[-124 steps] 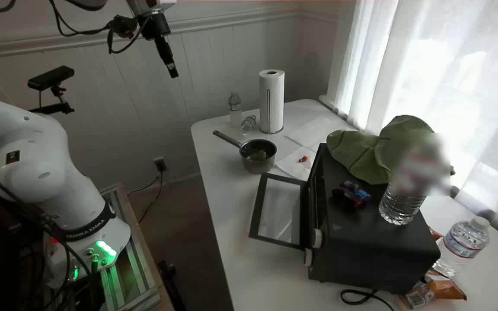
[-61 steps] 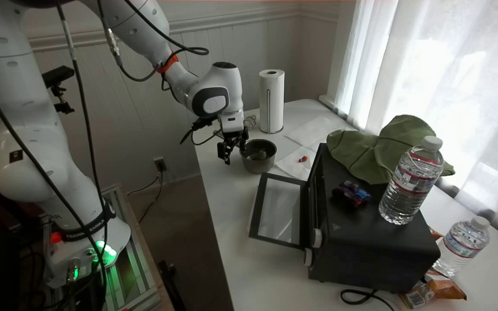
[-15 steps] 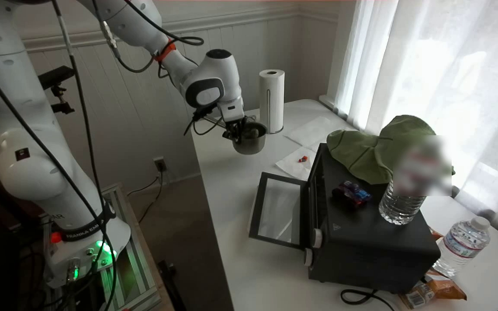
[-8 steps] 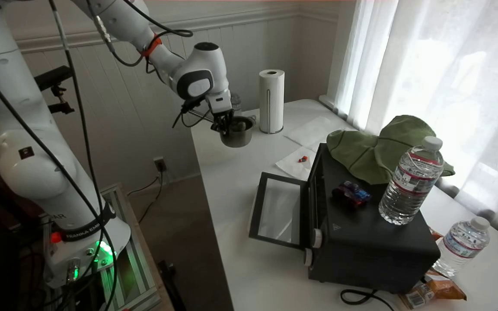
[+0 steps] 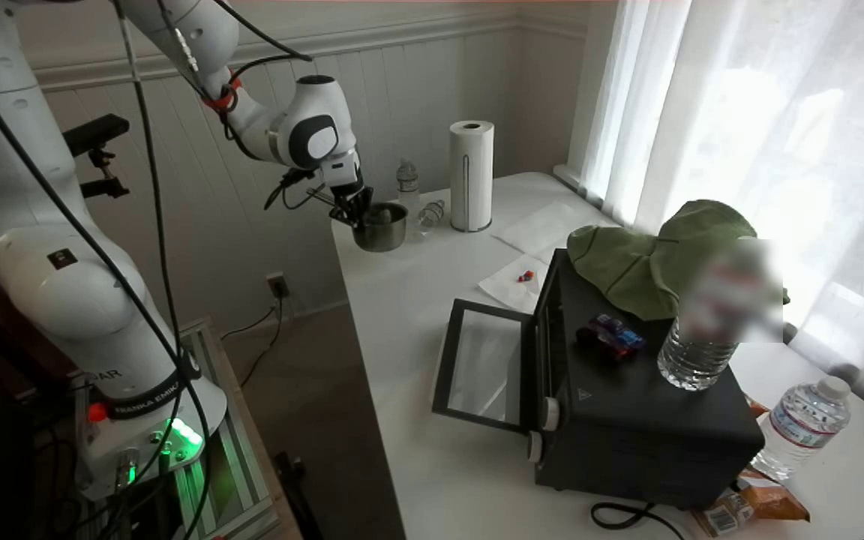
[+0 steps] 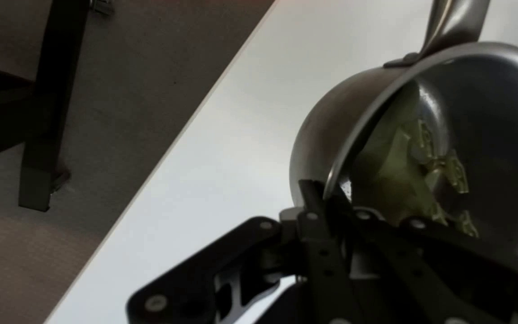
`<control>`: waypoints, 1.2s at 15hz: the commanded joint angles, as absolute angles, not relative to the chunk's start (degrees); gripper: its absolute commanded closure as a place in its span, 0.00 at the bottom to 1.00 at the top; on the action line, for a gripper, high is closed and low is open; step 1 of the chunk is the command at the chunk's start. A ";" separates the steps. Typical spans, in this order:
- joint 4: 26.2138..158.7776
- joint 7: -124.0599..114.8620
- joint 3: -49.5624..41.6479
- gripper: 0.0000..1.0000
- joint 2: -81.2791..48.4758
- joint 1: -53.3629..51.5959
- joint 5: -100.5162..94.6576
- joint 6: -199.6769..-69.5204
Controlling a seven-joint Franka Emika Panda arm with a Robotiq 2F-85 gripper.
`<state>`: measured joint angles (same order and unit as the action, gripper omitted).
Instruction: Shift the pot to the bottom-left corner of the table
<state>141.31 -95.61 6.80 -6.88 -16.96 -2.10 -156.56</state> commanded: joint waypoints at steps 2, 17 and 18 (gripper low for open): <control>137.15 -114.99 6.62 0.98 -10.01 -21.70 -11.39 -158.05; 122.22 -134.21 -1.41 0.98 -27.80 -36.23 -17.99 -164.92; 121.65 -133.48 -2.20 0.68 -28.41 -37.00 -17.69 -165.27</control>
